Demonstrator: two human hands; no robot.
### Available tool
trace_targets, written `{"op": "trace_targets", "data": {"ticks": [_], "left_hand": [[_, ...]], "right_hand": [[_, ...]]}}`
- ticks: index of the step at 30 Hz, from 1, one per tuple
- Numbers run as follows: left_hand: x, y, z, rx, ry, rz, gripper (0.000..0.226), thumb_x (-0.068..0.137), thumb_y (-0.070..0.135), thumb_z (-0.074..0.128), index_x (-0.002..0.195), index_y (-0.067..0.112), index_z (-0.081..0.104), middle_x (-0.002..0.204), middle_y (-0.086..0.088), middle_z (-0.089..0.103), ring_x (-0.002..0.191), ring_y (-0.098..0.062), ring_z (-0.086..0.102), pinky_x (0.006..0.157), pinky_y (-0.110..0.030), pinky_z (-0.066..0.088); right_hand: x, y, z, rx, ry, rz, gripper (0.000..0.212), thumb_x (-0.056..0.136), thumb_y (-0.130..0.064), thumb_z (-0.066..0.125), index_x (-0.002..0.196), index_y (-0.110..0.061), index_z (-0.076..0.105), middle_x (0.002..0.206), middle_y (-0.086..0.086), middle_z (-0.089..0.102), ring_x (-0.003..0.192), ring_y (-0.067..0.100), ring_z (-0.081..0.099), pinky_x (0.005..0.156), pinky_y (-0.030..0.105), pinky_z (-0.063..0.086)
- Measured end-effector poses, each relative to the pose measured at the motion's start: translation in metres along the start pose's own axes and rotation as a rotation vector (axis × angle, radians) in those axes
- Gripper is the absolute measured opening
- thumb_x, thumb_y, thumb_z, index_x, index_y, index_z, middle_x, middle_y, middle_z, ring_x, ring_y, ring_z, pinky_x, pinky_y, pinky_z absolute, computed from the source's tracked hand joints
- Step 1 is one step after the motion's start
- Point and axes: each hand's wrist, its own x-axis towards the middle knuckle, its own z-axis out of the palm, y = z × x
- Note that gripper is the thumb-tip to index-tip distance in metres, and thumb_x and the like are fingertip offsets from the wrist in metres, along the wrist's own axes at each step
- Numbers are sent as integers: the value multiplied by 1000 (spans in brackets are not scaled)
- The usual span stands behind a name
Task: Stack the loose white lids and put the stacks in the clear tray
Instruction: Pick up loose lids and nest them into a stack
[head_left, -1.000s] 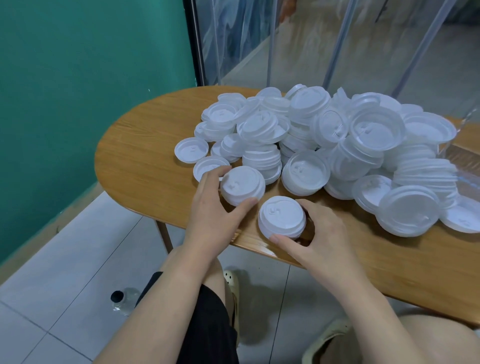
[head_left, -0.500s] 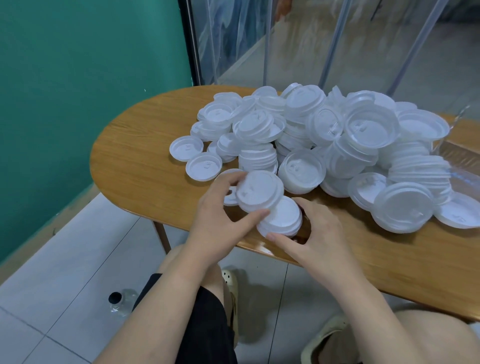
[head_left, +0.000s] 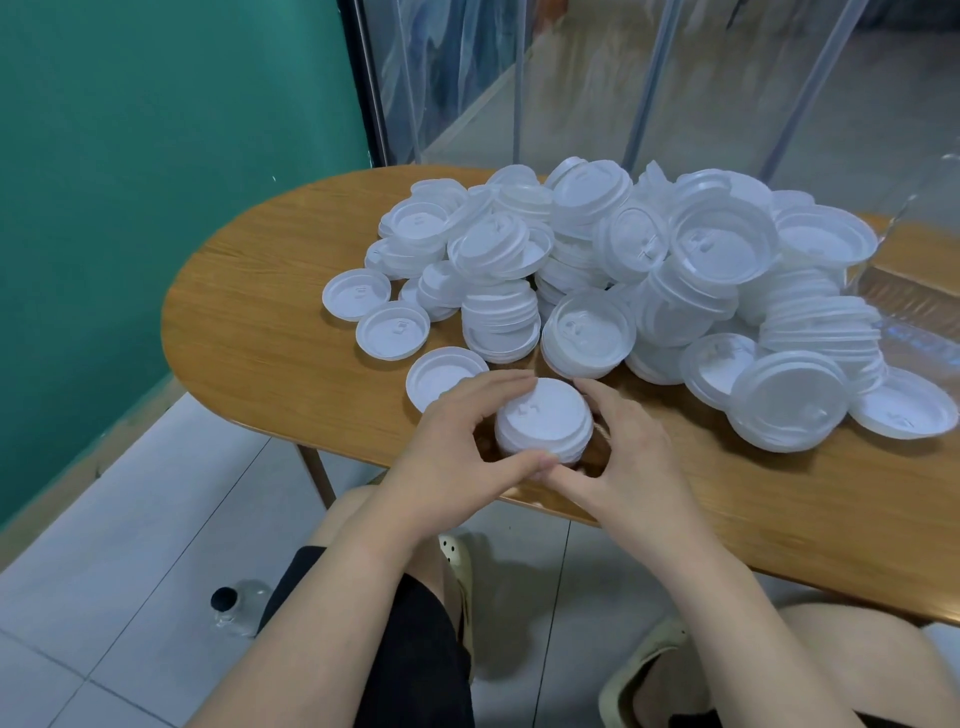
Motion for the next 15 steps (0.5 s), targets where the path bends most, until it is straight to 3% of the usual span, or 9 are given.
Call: {"op": "trace_targets", "data": {"ticks": [6, 15], "left_hand": [[1, -1, 1, -3, -6, 8, 52, 89, 44, 67, 138, 27, 65, 142, 20, 59, 137, 4, 45, 119, -37, 37], [0, -2, 0, 9, -32, -8, 54, 88, 47, 67, 140, 31, 63, 143, 23, 57, 138, 5, 44, 119, -40, 37]], "right_hand": [[0, 1, -1, 56, -19, 18, 91, 60, -78, 75, 140, -40, 53, 127, -21, 61, 123, 6, 53, 107, 44, 47], [-2, -2, -4, 16, -32, 5, 85, 63, -77, 73, 137, -40, 54, 125, -25, 58, 120, 1, 50, 107, 39, 44]]}}
